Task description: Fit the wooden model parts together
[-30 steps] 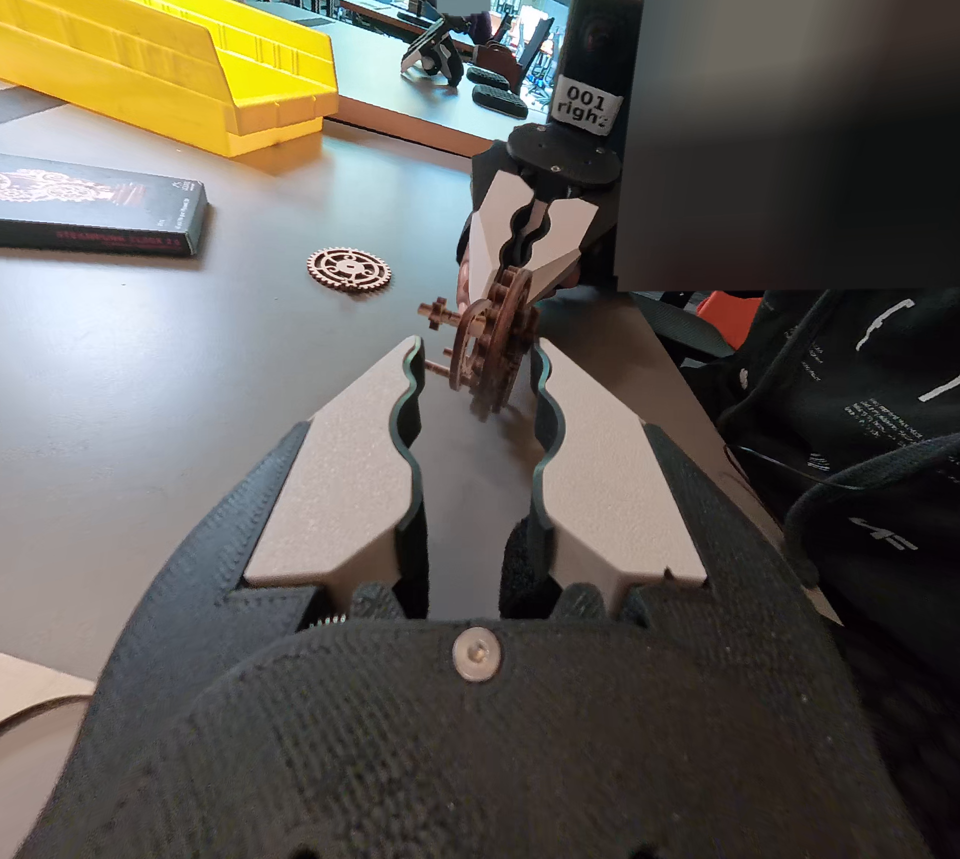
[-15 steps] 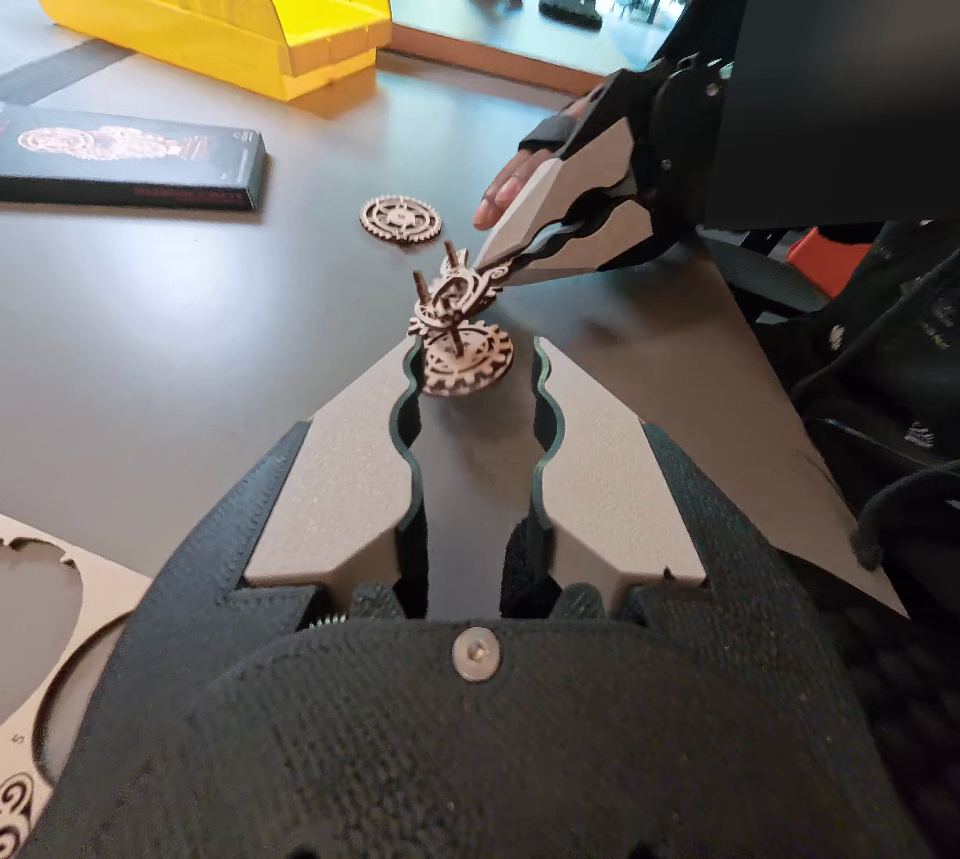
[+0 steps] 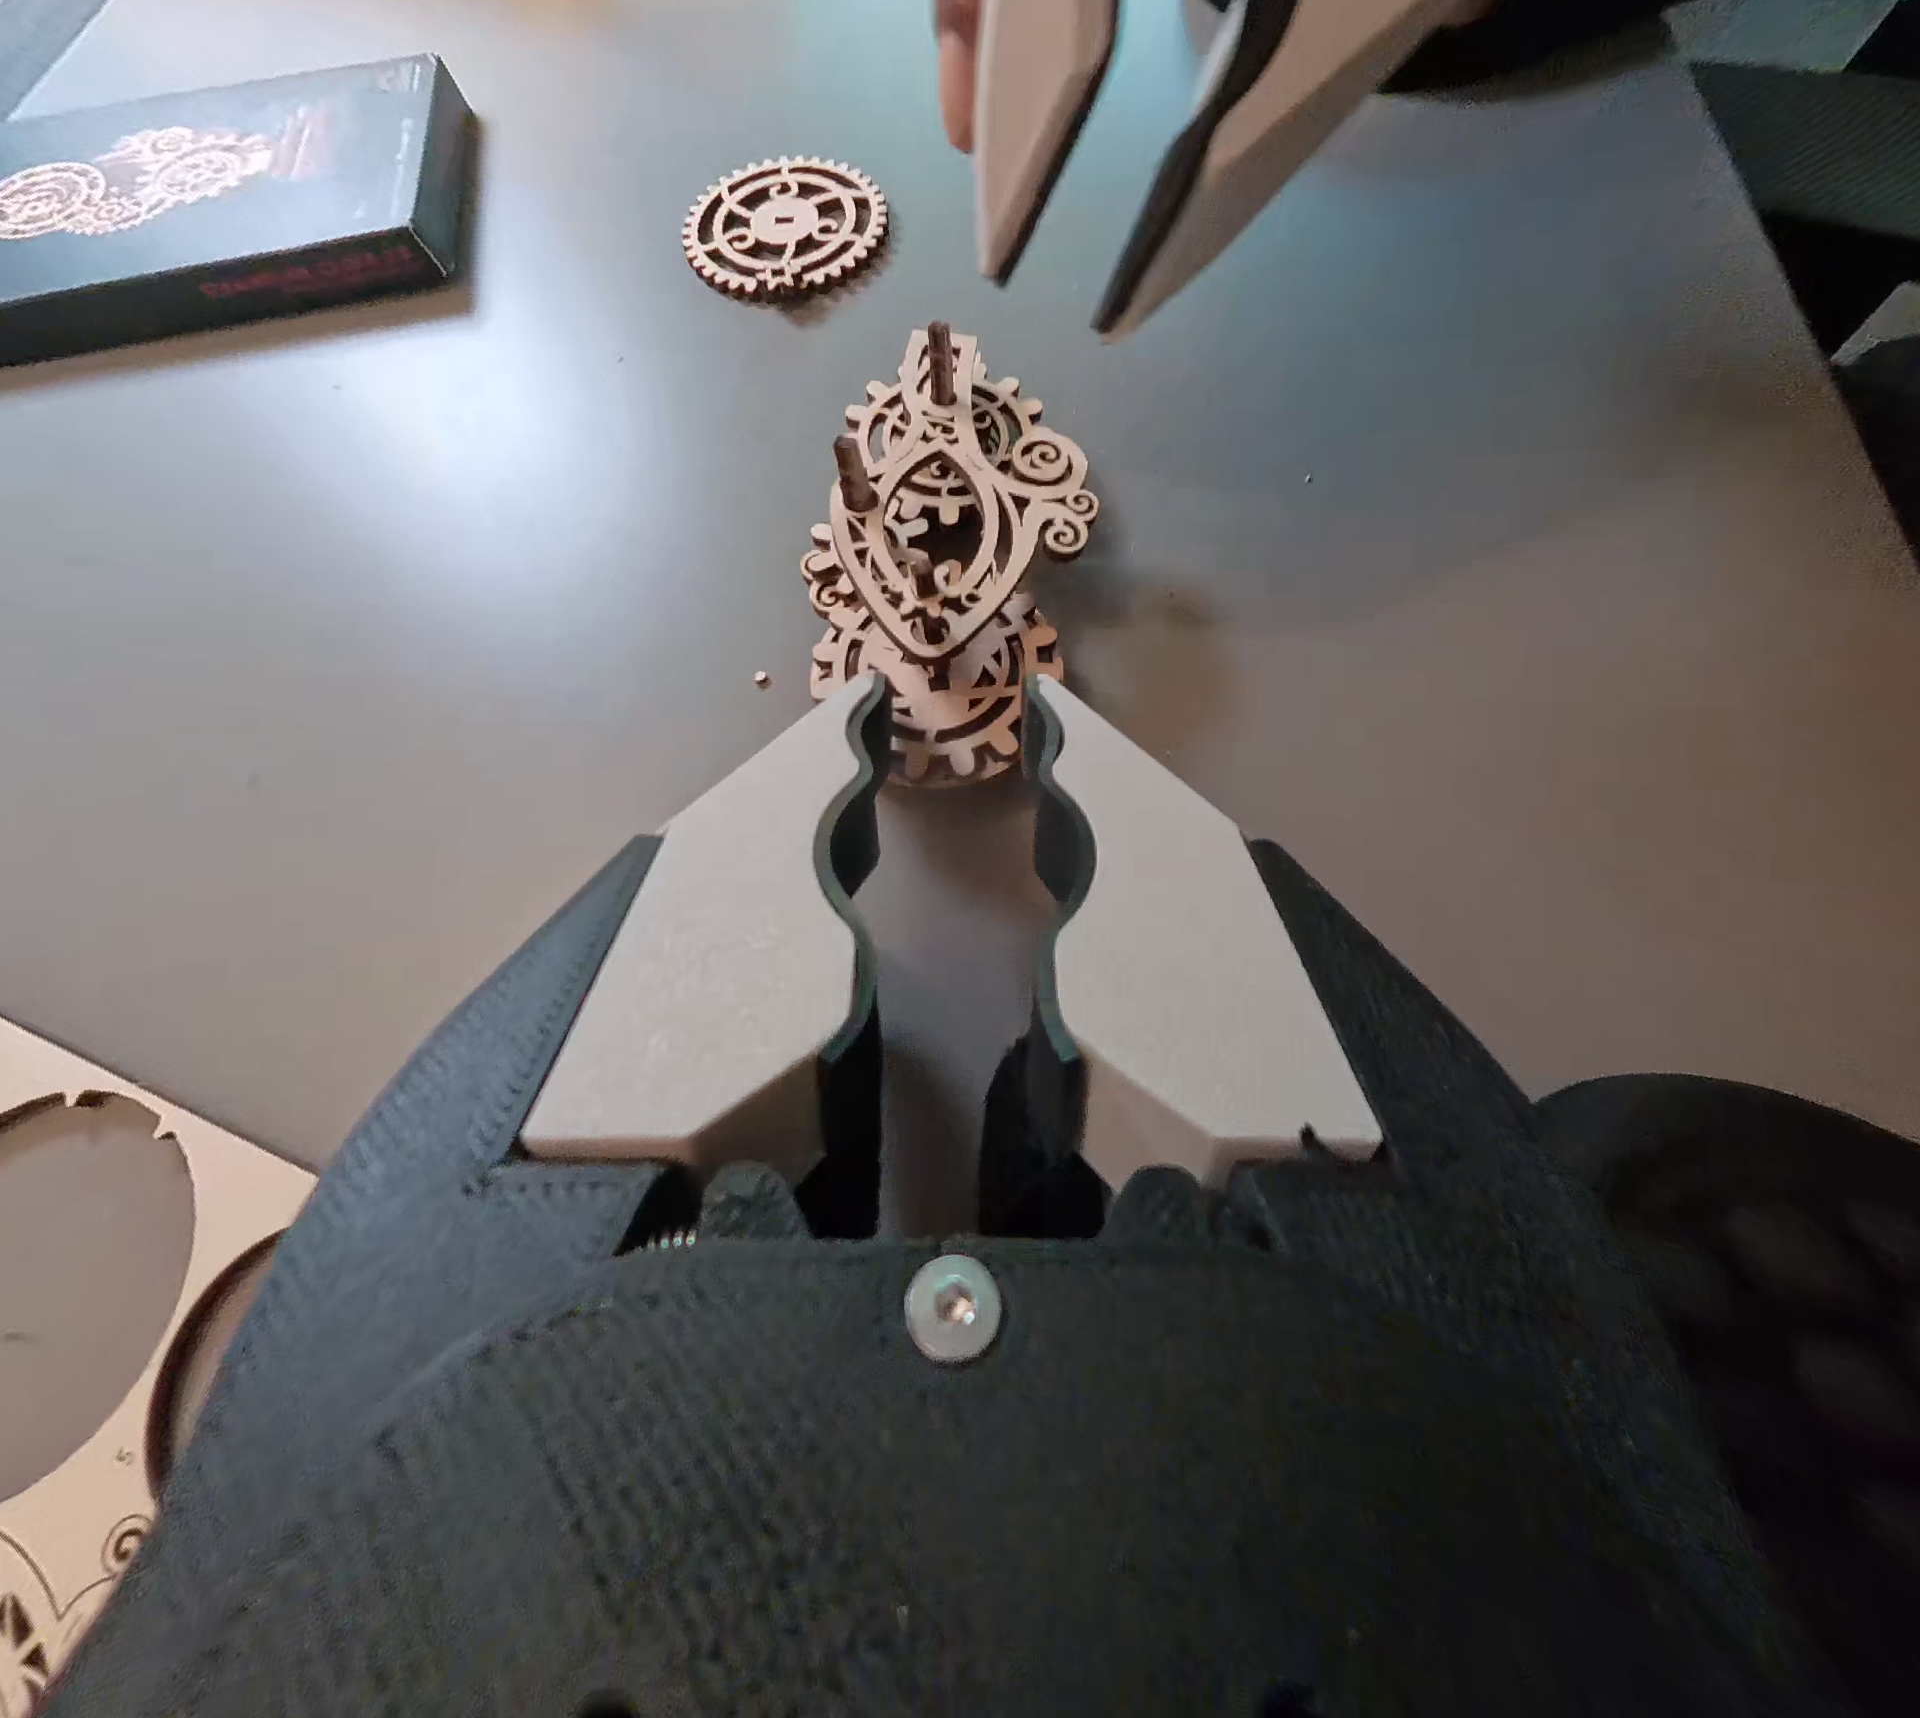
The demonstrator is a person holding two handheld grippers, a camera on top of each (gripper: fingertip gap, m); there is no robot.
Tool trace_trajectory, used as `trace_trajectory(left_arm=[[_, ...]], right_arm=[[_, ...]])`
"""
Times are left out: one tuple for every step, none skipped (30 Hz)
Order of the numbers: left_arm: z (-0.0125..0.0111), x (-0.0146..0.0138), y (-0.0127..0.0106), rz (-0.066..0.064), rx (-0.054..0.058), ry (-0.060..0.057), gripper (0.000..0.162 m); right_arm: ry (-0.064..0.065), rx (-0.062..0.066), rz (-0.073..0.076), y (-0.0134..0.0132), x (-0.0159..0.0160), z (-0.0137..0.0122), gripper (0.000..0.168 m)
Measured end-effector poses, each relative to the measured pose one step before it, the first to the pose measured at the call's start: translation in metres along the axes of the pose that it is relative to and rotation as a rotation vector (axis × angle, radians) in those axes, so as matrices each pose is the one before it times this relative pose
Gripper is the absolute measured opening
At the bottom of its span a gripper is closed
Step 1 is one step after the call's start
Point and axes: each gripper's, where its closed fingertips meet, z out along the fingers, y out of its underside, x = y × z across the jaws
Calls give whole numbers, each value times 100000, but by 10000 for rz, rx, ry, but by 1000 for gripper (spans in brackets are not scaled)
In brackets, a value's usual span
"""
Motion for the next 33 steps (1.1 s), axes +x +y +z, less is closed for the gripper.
trace_trajectory(left_arm=[[50,-24,83,85,-68,-44,23],[-9,-70,0,87,9,-88,22],[-26,-65,45,85,-17,-91,21],[-11,-44,73,83,-32,-69,21],[-26,-35,18,74,-2,-65,21],[-32,-78,30,59,-7,-79,21],[-32,-95,29,29,1,-71,20],[-45,-92,11,4,11,-51,20],[-68,-92,3,-5,27,-42,20],[-98,-122,-21,-18,51,-52,20],[-133,-108,-54,-27,76,-28,20],[-153,-61,-61,-45,99,13,20],[-174,-75,-119,-87,128,27,21],[-172,-117,-126,-138,138,23,24],[-151,-108,-108,-173,118,55,30],[-94,-80,-29,-190,55,78,37],[-41,-25,69,-187,-16,99,43],[-3,2,88,-174,-42,95,51],[37,13,76,-155,-49,86,57],[73,19,104,-127,-79,60,63],[117,-29,143,-66,-113,1,69],[136,31,139,23,-121,5,71],[162,111,128,59,-130,27,73],[199,99,109,62,-127,23,75],[235,87,63,54,-121,27,77],[259,86,85,41,-143,56,78],[281,49,93,34,-164,53,79],[265,6,92,52,-158,33,80],[231,15,82,84,-140,35,78],[207,59,89,105,-132,74,75],[182,69,87,92,-127,86,69],[145,5,63,58,-96,52,63],[79,-38,-40,32,-15,41,58]], right_arm=[[-541,-302,-68,404,127,474,12],[-558,-204,-35,241,47,407,13],[-462,-158,1,116,125,285,13],[-378,-149,7,16,153,195,13],[-411,-117,-7,-102,-32,123,14],[-383,-113,22,-171,-85,107,14],[-274,-120,13,-184,-21,119,15],[-210,-145,-17,-130,-17,130,16],[-139,-162,-32,-78,14,128,17],[-17,-153,-49,-29,150,122,17],[11,-144,-43,20,155,87,17],[1,-138,15,63,134,53,17],[-2,-112,47,64,113,23,17],[17,-127,44,124,125,-16,17],[65,-132,44,169,200,-52,17],[73,-109,58,160,217,-91,17],[69,-86,78,146,218,-125,18],[42,-81,79,136,180,-142,18],[70,-84,61,133,213,-157,18],[44,-72,42,103,152,-173,18],[7,-61,48,78,78,-164,18],[-2,-42,48,32,30,-149,18],[-12,-13,39,-17,5,-128,18],[-36,-10,30,-35,-71,-85,17],[-40,-13,11,-47,-88,-51,16],[-27,-12,-4,-72,-91,0,16],[-36,-31,-19,-65,-103,28,14],[-42,-29,-26,-72,-126,62,13],[-39,-4,-28,-121,-124,84,12],[-56,5,-18,-125,-147,77,12],[-60,19,-2,-134,-146,108,11],[-56,5,1,-88,-132,111,11],[-36,-8,3,-37,-98,133,11]])
